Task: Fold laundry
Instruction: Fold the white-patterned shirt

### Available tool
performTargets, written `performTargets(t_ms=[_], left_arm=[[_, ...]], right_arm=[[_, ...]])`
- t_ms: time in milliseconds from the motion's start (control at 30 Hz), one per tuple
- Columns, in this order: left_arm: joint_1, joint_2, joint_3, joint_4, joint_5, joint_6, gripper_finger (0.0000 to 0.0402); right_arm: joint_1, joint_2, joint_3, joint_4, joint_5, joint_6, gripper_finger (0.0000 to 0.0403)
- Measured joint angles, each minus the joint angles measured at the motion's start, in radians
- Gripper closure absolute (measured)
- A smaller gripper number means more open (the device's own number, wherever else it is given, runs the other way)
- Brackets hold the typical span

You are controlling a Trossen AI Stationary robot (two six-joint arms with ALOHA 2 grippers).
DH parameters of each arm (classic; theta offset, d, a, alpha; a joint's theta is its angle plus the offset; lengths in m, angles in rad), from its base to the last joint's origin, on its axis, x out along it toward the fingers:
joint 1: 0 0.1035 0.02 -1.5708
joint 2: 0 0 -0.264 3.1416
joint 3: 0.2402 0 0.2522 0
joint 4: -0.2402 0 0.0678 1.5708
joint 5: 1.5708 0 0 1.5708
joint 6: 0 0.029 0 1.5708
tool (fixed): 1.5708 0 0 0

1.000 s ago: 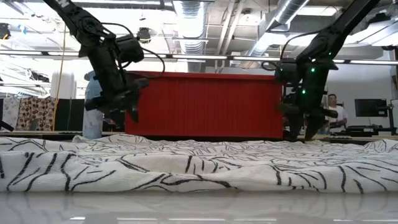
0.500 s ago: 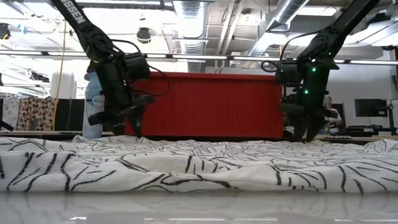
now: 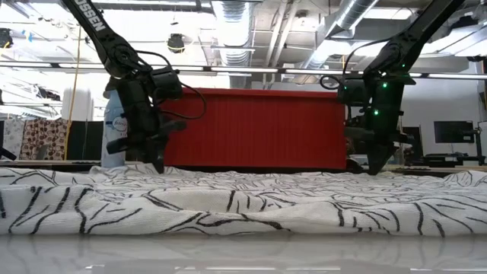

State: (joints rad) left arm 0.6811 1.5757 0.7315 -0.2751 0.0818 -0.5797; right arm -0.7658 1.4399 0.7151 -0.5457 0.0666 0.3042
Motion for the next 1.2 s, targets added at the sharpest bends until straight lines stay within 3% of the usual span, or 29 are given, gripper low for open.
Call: performTargets(t_ms=[200, 567, 733, 833, 933, 1200], left_arm=[[0.000, 0.000, 0.000, 0.005, 0.001, 0.001, 0.0393], [0.000, 0.000, 0.000, 0.002, 0.002, 0.001, 0.0393], [0.000, 0.000, 0.000, 0.001, 0.001, 0.000, 0.0393], [0.000, 0.000, 0.001, 0.002, 0.002, 0.000, 0.0393], [0.000, 0.000, 0.001, 0.002, 0.002, 0.000, 0.0393], [-0.001, 0.000, 0.000, 0.003, 0.002, -0.007, 0.0393]], right_arm=[[-0.003, 0.000, 0.000, 0.011, 0.013, 0.000, 0.0380], [-0.010, 0.006, 0.013, 0.031, 0.007, -0.024, 0.0145], [-0.005, 0.072, 0.016, 0.053, -0.010, -0.027, 0.0116], [0.004, 0.114, 0.017, 0.063, -0.011, -0.037, 0.0123], [0.017, 0.128, 0.018, 0.060, 0.008, -0.039, 0.0157], [0.027, 0.115, 0.016, 0.059, 0.013, -0.044, 0.0370]])
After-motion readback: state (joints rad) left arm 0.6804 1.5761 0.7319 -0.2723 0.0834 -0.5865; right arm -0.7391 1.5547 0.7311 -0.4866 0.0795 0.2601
